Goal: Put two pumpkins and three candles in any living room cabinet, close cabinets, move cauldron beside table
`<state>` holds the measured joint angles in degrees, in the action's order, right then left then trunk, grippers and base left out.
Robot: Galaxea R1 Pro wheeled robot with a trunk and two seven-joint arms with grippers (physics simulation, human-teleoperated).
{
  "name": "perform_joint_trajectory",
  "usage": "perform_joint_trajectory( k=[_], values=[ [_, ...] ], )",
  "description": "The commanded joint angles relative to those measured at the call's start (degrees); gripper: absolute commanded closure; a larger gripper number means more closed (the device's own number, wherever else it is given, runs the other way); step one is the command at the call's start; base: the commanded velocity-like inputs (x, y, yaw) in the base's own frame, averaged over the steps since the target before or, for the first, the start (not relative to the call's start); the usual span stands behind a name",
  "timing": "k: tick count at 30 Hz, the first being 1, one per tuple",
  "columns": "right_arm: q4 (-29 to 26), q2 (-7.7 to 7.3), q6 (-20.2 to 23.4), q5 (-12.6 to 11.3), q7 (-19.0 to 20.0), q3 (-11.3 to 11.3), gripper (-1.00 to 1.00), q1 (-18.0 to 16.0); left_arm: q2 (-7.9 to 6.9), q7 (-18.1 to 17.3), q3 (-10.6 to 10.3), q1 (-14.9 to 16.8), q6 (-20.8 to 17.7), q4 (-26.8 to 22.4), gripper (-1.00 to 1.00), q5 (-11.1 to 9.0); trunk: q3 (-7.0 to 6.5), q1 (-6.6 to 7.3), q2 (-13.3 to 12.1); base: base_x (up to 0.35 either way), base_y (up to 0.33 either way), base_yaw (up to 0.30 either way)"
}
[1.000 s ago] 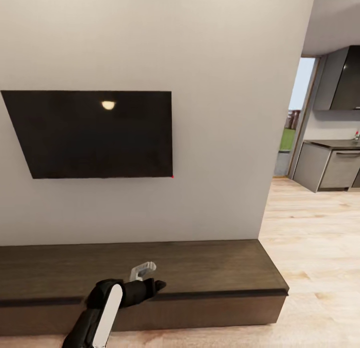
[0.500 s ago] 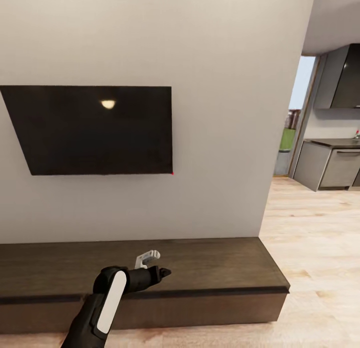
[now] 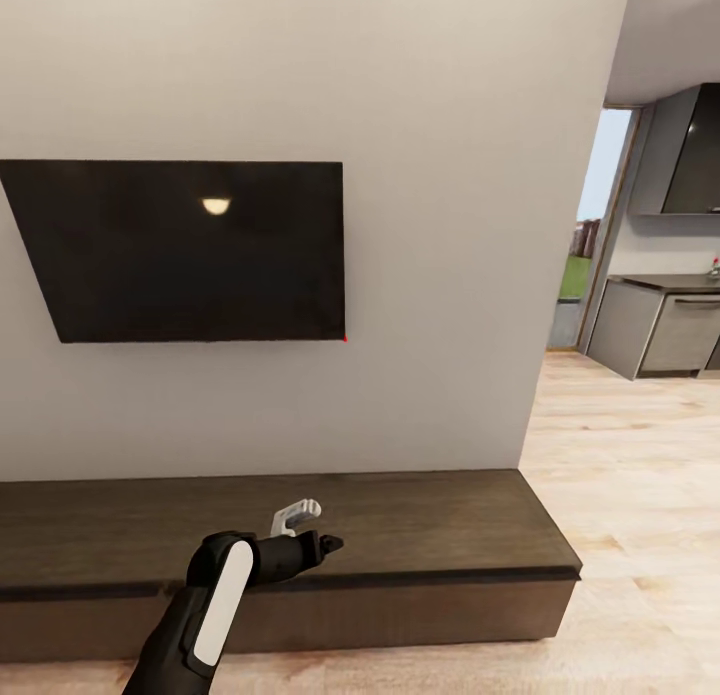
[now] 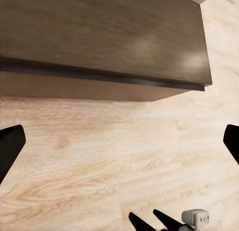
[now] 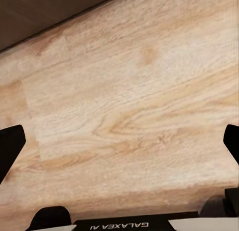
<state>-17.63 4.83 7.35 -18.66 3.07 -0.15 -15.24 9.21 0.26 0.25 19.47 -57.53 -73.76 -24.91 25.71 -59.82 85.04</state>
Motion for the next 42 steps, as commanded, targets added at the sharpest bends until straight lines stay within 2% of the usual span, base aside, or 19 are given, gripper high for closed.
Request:
perform_joint_trajectory(
  k=[1, 10, 15, 17, 21, 23, 25, 26, 27, 30, 35, 37, 40, 41, 42],
  values=[
    [-0.1, 0.06, 0.3, -0.3, -0.4, 0.0, -1.00, 0.0, 0.02, 0.0, 0.0, 0.0, -0.2, -0.1, -1.00, -0.1, 0.25, -0.22, 0.5, 0.000, 0.000, 0.000],
    [-0.2, 0.24, 0.4, -0.3, -1.4, 0.0, -1.00, -0.1, 0.09, 0.2, 0.0, 0.0, -0.2, 0.0, -1.00, -0.1, 1.87, -2.20, 4.1, 0.000, 0.000, 0.000],
    [-0.5, 0.19, 0.3, -0.4, -1.0, -0.1, -1.00, -1.7, 0.10, 0.1, -0.1, 0.1, -0.2, 0.0, -1.00, -0.1, 2.76, -3.30, 6.1, 0.000, 0.000, 0.000],
    [-0.9, 0.18, 0.3, -0.5, -0.6, -0.2, -1.00, -2.0, 0.10, 0.1, 0.0, 0.1, -0.2, 0.0, -1.00, -0.2, 3.12, -3.74, 6.9, 0.000, 0.000, 0.000],
    [-4.2, 0.12, 0.5, -1.0, 3.2, -0.4, -1.00, -2.2, 0.10, 0.1, 0.0, 0.1, -0.2, 0.0, -1.00, -0.5, 3.84, -4.62, 8.5, 0.000, 0.000, 0.000],
    [-5.5, 0.11, 0.7, -3.3, 6.7, -0.4, -1.00, -2.3, 0.10, 0.1, 0.0, 0.1, -0.2, 0.0, -1.00, -0.7, 4.20, -5.06, 9.3, 0.000, 0.000, 0.000],
    [-5.8, 0.10, 0.9, -5.2, 8.1, -0.4, -1.00, -2.3, 0.10, 0.1, 0.0, 0.1, -0.2, 0.0, -1.00, -0.7, 4.56, -5.50, 10.1, 0.000, 0.000, 0.000],
    [-6.0, 0.08, 0.9, -7.9, 9.0, -0.4, -1.00, -2.4, 0.10, 0.1, 0.0, 0.1, -0.2, 0.0, -1.00, -0.8, 4.74, -5.71, 10.5, 0.000, 0.000, 0.000],
    [-6.3, 0.04, 1.0, -12.6, 10.0, -0.4, -1.00, -2.9, 0.10, 0.0, -0.1, 0.1, -0.2, -0.1, -1.00, -1.3, 4.92, -5.93, 10.9, 0.000, 0.000, 0.000],
    [-6.4, 0.01, 0.9, -16.7, 10.6, -0.4, -1.00, -4.3, 0.10, 0.1, -0.1, 0.1, -0.2, -0.1, -1.00, -2.3, 5.46, -6.59, 12.1, 0.000, 0.000, 0.000],
    [-6.4, 0.01, 0.9, -18.1, 10.9, -0.4, -1.00, -5.0, -0.07, 0.1, 0.0, 0.2, -0.2, -0.1, -1.00, -2.6, 6.35, -7.69, 14.1, 0.000, 0.000, 0.000],
    [-6.4, 0.01, 0.9, -18.3, 13.0, -0.4, -1.00, -5.2, -0.13, -0.1, 0.0, 0.2, -0.2, 0.0, -1.00, -2.7, 6.71, -8.13, 14.9, 0.000, 0.000, 0.000],
    [-6.4, 0.01, 0.9, -18.5, 19.1, -0.4, -1.00, -5.2, -0.15, -0.7, 0.0, 0.2, -0.3, 0.0, -1.00, -2.9, 7.25, -8.79, 16.1, 0.000, 0.000, 0.000],
    [-6.4, 0.01, 0.9, -18.6, 23.6, -0.5, -1.00, -5.2, -0.15, -1.3, 0.0, 0.2, -0.3, 0.0, -1.00, -3.5, 7.43, -9.01, 16.5, 0.000, 0.000, 0.000],
    [-6.4, -0.04, 0.9, -18.8, 26.5, -0.6, -1.00, -5.2, -0.16, -1.9, 0.0, 0.2, -0.4, 0.0, -1.00, -4.3, 7.61, -9.23, 16.9, 0.000, 0.000, 0.000]
  ],
)
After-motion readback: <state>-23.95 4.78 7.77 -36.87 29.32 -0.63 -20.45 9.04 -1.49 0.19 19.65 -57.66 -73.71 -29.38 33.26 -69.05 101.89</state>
